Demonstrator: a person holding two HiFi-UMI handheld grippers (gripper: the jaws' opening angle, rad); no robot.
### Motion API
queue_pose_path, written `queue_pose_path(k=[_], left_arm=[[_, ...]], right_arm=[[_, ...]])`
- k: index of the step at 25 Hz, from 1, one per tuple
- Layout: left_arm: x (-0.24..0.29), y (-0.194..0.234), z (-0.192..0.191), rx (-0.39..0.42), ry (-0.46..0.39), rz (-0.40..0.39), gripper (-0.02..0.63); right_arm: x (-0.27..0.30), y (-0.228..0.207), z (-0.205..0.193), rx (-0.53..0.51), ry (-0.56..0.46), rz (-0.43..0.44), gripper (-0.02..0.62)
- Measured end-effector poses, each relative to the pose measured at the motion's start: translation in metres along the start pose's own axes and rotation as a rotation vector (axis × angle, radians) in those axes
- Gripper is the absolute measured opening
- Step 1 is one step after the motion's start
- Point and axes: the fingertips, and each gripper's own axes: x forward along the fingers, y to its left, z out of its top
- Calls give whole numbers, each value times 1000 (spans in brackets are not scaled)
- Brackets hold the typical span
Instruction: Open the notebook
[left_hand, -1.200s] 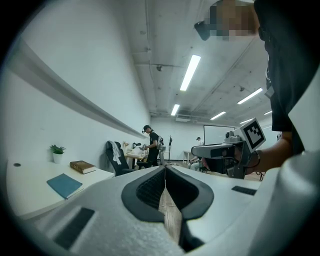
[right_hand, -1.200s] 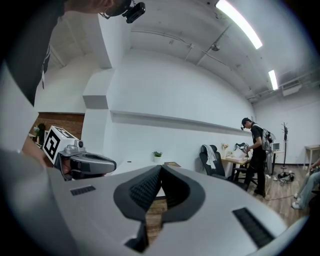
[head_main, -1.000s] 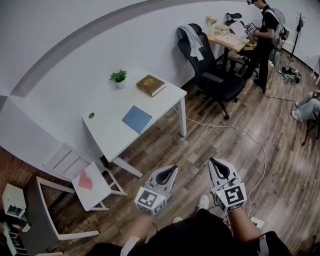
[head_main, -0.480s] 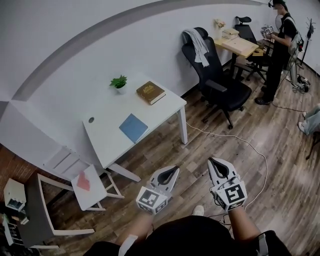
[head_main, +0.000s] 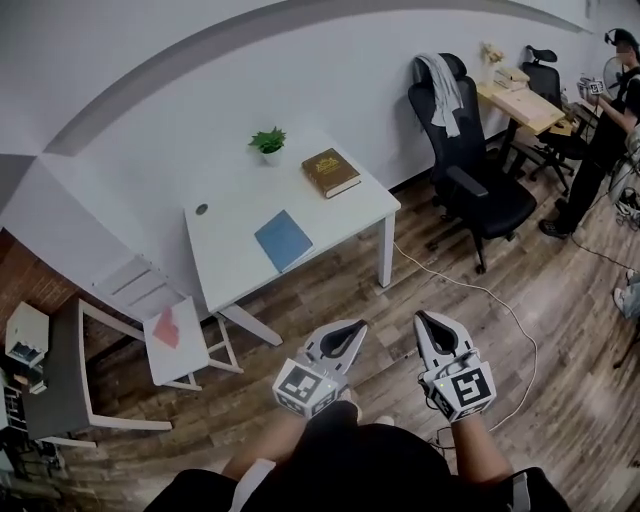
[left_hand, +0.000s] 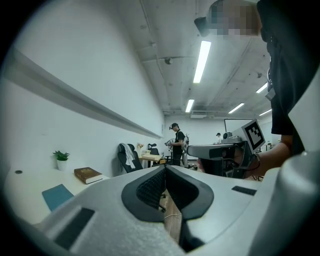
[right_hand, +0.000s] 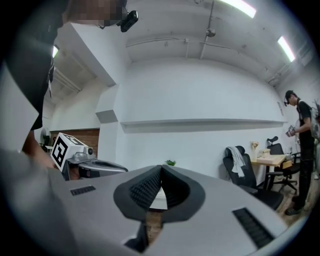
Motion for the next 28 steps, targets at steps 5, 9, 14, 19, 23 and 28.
queue_pose_path(k=[5,9,14,19,23,28], left_arm=[[11,48,-7,-17,1,46,8],[32,90,-11,-24,-4,60,6],[44,152,-5,-31,-2,84,6],[51,210,-2,-22,8,98,7],[47,254,-3,-18,16,118,6],[41,295,-5,-21,11,145,7]], right_arm=[[42,-9,-5,-23,1,66,2],[87,-19,-5,-48,28,93,2],[157,-19,-1,-72,49,149,2],[223,-18,0,-73,60,183,2],[266,-10,-2,-82,77,208,2],[303,-16,-8,-82,95,199,2]])
